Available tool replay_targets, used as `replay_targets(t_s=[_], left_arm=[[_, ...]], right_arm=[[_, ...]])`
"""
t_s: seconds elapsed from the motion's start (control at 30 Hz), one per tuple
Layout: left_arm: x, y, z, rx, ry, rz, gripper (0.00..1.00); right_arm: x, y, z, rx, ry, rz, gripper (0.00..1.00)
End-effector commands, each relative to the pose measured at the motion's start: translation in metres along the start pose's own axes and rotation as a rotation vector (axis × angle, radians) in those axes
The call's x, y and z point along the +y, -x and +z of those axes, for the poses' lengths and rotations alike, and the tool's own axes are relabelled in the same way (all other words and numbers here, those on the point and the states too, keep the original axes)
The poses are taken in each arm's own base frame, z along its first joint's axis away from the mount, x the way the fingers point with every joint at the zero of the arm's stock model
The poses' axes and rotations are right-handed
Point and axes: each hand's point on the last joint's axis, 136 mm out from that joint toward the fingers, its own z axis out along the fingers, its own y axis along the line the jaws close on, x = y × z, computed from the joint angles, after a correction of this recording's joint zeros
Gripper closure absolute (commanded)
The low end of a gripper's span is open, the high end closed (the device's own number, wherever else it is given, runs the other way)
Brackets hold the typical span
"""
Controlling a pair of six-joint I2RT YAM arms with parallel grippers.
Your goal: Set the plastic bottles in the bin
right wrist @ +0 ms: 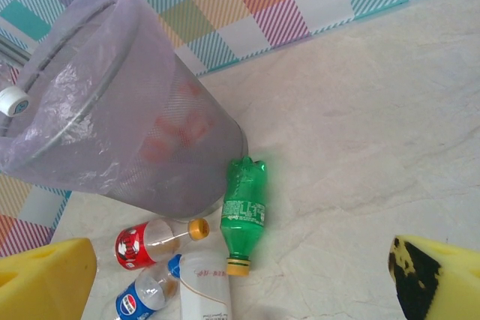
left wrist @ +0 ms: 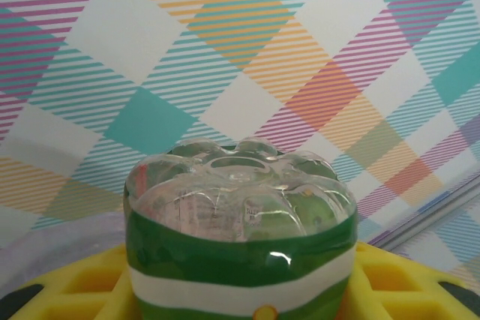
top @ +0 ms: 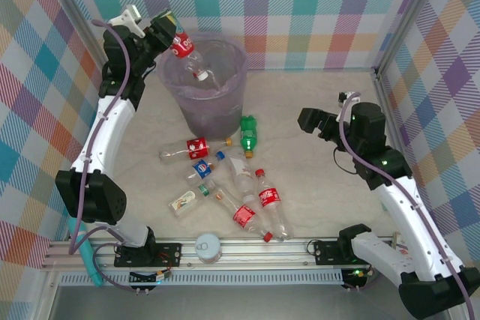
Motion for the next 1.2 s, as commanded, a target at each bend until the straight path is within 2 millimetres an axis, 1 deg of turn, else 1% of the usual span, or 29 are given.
replay_targets(t_s=[0.0,0.1,0.17,0.33,0.47,0.57,0.67,0.73,0.83,0.93,1.03,1.17], left_arm=[[0.0,-0.004,0.003,0.01,-0.013,0.079,0.68],[0.009,-0.019,0.016,0.058,-0.025,0.092,0.68],[0.013,-0.025,0.024,0.069,-0.029,0.105,0.68],[0.02,-0.046,0.045,0.123,-0.019,0.192,0.67],[0.018,-0.072,0.055,0.192,-0.048,0.261,0.67],[0.011,-0.096,0.058,0.27,-0.074,0.326,0.67],[0.01,-0.12,0.058,0.347,-0.079,0.362,0.66],[0.017,-0.134,0.057,0.378,-0.058,0.357,0.66],[0.028,-0.15,0.053,0.401,-0.045,0.335,0.66],[0.032,-0.17,0.05,0.442,-0.057,0.323,0.66],[0.037,-0.185,0.05,0.474,-0.077,0.308,0.66],[0.053,-0.203,0.052,0.513,-0.054,0.304,0.65]], right_arm=[[0.002,0.008,0.01,-0.03,0.019,0.028,0.01],[0.0,0.006,0.016,-0.016,0.011,0.043,0.01],[0.0,0.004,0.018,-0.006,0.012,0.049,0.01],[-0.003,0.001,0.024,0.009,0.002,0.061,0.01],[-0.003,-0.003,0.031,0.031,0.005,0.069,0.01],[-0.005,-0.006,0.035,0.046,0.001,0.075,0.01],[-0.006,-0.008,0.039,0.056,-0.001,0.077,0.01],[-0.006,-0.009,0.04,0.061,-0.001,0.077,0.01],[-0.007,-0.01,0.042,0.067,-0.003,0.075,0.01],[-0.008,-0.012,0.043,0.071,-0.007,0.073,0.01],[-0.008,-0.012,0.045,0.076,-0.003,0.07,0.01],[-0.008,-0.014,0.048,0.085,-0.004,0.07,0.01]])
